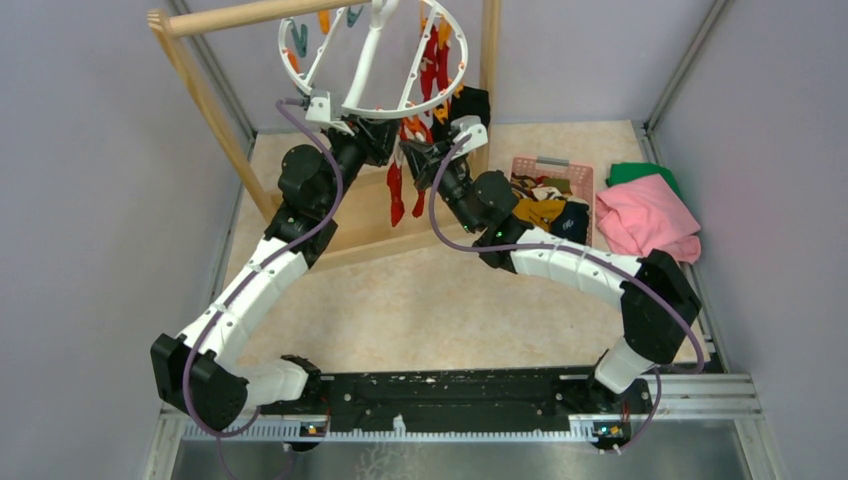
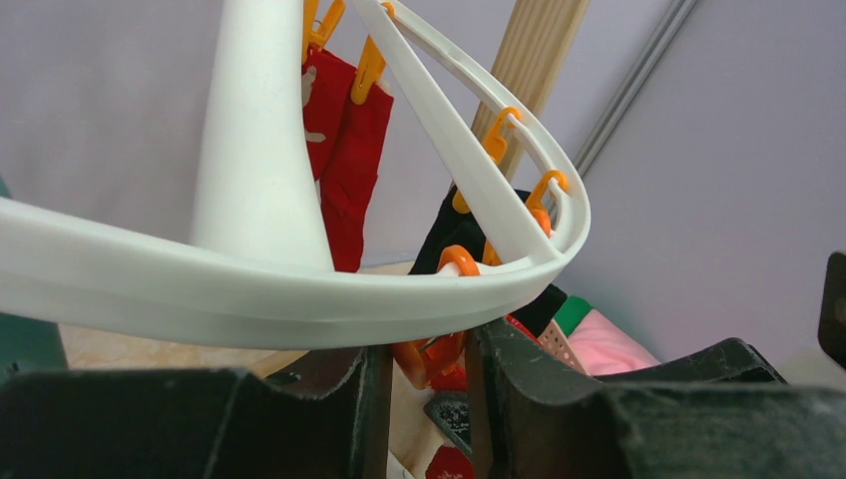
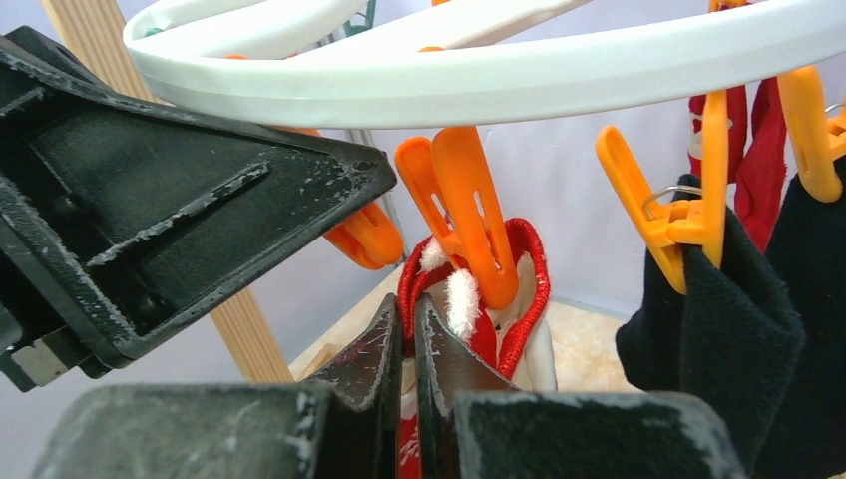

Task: Clip the socks to the hanger
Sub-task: Clamp the sock onto the hanger.

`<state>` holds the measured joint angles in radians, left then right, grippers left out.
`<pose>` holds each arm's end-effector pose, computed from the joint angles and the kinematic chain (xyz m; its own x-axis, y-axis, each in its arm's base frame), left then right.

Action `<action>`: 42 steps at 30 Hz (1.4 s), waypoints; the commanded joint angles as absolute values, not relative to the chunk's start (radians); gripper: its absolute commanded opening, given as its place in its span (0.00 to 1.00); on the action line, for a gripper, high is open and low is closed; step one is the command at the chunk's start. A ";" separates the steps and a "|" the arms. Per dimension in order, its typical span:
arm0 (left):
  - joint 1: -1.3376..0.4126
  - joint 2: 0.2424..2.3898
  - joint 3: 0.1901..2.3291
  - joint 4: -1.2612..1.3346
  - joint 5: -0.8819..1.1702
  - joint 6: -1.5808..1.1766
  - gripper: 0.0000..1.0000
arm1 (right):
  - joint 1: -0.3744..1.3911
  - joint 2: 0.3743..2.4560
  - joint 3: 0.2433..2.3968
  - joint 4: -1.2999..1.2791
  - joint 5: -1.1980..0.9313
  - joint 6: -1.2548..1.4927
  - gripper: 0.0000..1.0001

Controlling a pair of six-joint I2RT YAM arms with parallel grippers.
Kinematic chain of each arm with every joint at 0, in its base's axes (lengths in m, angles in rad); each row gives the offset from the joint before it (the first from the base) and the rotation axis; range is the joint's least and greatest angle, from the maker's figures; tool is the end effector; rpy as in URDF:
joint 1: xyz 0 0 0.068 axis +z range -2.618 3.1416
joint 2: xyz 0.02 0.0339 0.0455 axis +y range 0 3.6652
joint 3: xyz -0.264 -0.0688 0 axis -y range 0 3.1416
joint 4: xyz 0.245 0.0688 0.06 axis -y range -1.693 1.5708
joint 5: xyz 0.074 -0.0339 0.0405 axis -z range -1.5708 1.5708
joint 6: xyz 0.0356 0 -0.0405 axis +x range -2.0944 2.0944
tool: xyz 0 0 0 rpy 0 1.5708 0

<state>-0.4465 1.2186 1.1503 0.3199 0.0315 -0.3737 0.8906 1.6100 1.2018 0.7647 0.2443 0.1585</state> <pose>0.2553 -0.1235 0.4317 0.0414 -0.4244 -0.9045 0.5094 0.7878 -0.3463 0.2462 0.2906 0.3730 0.1202 0.3921 -0.9121 -0.6388 0.7338 0.2313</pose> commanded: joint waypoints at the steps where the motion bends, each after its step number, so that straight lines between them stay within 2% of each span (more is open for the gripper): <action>1: -0.445 1.218 1.192 0.350 0.008 -0.393 0.05 | 0.911 1.595 1.209 0.824 0.245 0.150 0.00; 42: -0.445 1.230 1.193 0.346 -0.025 -0.394 0.06 | 0.925 1.546 1.145 0.826 0.182 0.053 0.00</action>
